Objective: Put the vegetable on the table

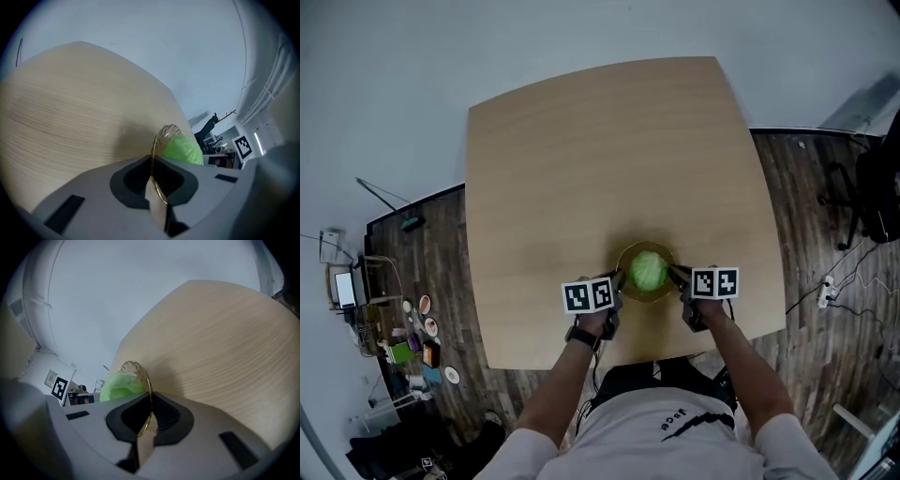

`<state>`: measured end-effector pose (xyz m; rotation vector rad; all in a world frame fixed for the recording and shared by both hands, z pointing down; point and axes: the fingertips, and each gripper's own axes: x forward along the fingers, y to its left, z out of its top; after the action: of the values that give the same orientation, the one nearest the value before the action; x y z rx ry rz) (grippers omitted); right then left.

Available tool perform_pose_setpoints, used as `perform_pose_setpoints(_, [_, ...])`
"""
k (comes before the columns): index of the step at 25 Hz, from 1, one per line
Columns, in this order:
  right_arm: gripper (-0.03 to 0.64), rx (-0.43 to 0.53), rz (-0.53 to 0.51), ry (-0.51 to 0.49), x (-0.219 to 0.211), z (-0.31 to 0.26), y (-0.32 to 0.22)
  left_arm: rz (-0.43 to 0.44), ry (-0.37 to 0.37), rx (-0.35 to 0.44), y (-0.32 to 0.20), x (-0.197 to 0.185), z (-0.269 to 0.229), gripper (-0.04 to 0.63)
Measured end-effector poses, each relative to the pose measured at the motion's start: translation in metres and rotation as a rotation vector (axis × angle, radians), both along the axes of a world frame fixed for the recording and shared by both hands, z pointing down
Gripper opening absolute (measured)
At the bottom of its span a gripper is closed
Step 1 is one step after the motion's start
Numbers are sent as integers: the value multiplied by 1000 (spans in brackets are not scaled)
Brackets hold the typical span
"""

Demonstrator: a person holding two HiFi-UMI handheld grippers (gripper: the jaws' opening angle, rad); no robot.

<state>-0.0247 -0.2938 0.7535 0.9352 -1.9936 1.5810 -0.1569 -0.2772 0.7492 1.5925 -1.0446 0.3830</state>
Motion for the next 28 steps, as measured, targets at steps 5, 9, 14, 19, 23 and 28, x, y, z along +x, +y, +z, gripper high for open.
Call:
perform_pose_setpoints(5, [23, -9, -18, 19, -2, 13, -11, -10, 11, -17, -9, -2, 15, 25])
perform_pose_setpoints(9, [23, -14, -30, 32, -4, 20, -15, -15, 13, -27, -11, -3, 22, 25])
perform_pose_setpoints(14, [25, -17, -43, 48, -4, 29, -18, -17, 11, -37, -14, -3, 33, 25])
perform_pose_setpoints(19, [24, -18, -45, 56, -5, 31, -17, -12, 3, -35, -13, -4, 37, 26])
perform_pose_setpoints(23, [25, -19, -42, 59, -5, 33, -16, -9, -3, -37, -12, -5, 39, 26])
perform_pose_setpoints(28, [25, -12, -26, 47, -4, 36, -18, -7, -2, -32, -15, -4, 41, 26])
